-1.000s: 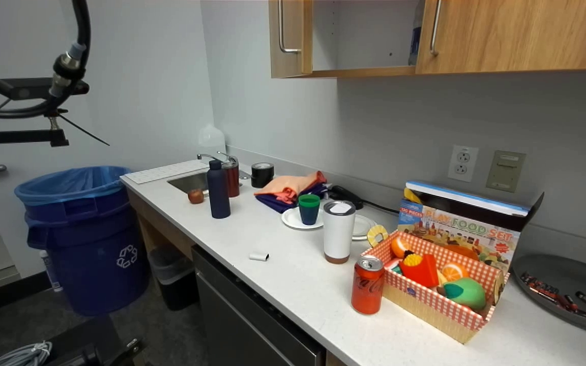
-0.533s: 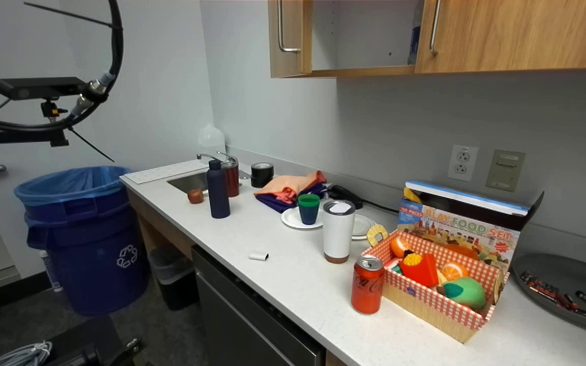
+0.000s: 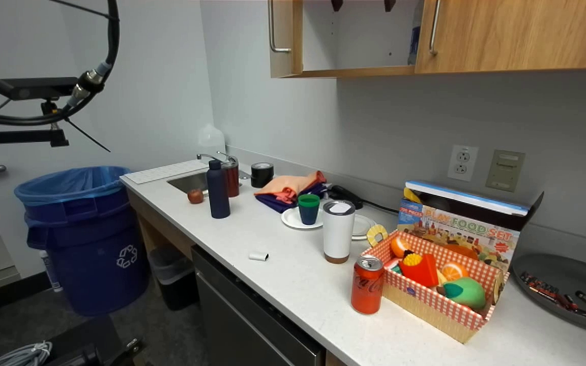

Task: Open the left door of the first upper cabinet on the left

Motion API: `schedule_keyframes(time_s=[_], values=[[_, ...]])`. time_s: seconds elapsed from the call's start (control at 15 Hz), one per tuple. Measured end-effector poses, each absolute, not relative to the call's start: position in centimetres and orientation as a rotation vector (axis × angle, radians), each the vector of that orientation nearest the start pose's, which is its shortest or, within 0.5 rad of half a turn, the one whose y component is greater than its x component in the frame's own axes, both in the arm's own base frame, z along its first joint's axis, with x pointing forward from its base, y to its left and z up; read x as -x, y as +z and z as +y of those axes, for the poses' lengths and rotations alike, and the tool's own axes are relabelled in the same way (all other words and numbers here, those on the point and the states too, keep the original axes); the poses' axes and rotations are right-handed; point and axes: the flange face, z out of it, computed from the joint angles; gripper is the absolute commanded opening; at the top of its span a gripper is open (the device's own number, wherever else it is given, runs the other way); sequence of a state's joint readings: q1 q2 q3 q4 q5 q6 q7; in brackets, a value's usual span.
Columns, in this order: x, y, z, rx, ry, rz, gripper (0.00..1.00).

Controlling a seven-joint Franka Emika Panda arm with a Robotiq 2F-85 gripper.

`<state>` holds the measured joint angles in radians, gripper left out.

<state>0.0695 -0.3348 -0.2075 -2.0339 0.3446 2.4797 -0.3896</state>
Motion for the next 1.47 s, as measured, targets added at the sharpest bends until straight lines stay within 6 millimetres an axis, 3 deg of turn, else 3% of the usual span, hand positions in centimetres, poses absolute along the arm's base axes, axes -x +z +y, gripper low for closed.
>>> schedule_keyframes(time_s=[0.27,0.53,1.07,1.47], values=[[-48.0,68.4,-8.3,2.732,-1.144,-0.153,1.00],[-44.9,71.2,-7.4,2.704,-1.164,-0.281,1.00],[-39.9,75.6,-1.3,2.594,-1.191,-0.531,1.00],[-38.9,76.4,1.1,2.550,-1.191,-0.610,1.00]])
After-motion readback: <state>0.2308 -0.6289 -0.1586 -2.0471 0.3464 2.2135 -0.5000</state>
